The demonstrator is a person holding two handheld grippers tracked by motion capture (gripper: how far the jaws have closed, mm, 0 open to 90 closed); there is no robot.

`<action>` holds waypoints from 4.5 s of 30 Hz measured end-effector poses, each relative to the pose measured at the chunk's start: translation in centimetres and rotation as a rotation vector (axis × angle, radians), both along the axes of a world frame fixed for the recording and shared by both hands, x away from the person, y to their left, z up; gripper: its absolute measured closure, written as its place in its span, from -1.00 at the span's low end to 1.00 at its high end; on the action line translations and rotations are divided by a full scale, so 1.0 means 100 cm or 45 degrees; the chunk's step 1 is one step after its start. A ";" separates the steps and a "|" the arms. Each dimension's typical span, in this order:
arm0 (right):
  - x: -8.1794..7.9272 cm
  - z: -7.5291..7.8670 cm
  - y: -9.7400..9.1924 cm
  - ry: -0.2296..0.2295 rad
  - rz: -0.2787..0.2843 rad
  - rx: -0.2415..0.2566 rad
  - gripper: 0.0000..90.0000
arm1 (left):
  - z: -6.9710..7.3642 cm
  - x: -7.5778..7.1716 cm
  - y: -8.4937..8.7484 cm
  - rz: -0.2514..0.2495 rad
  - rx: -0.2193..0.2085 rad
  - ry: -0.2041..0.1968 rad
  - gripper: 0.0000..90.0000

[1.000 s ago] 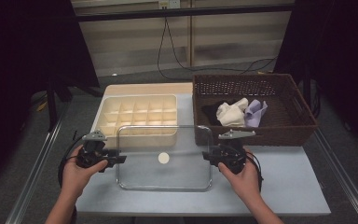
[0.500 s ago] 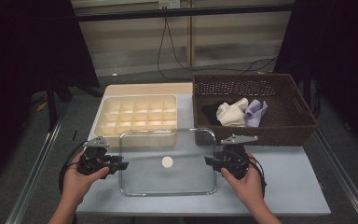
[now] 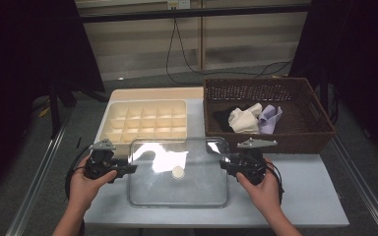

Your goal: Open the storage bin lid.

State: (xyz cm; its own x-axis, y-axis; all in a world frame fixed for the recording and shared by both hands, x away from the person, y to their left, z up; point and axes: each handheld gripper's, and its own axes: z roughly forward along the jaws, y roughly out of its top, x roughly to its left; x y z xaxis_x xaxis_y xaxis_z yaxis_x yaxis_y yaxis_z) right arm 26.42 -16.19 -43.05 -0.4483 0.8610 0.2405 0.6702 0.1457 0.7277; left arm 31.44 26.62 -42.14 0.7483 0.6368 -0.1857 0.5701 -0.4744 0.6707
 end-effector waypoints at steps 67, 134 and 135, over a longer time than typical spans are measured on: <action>-0.003 -0.020 0.002 0.082 0.043 -0.052 0.14 | -0.019 -0.013 0.000 -0.018 0.069 0.123 0.33; 0.003 -0.014 -0.006 0.035 0.236 -0.028 -0.96 | -0.022 0.002 -0.024 -0.054 0.000 0.041 -0.97; 0.003 -0.014 -0.006 0.037 0.237 -0.031 -0.96 | -0.022 0.002 -0.025 -0.063 0.001 0.038 -0.97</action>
State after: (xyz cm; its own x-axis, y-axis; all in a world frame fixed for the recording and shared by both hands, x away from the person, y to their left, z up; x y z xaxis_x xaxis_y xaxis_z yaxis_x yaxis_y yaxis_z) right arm 26.73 -16.77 -44.47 -0.5938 0.7693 0.2358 0.6507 0.2867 0.7031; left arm 31.60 24.14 -44.35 0.7732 0.5989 -0.2083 0.5656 -0.5030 0.6535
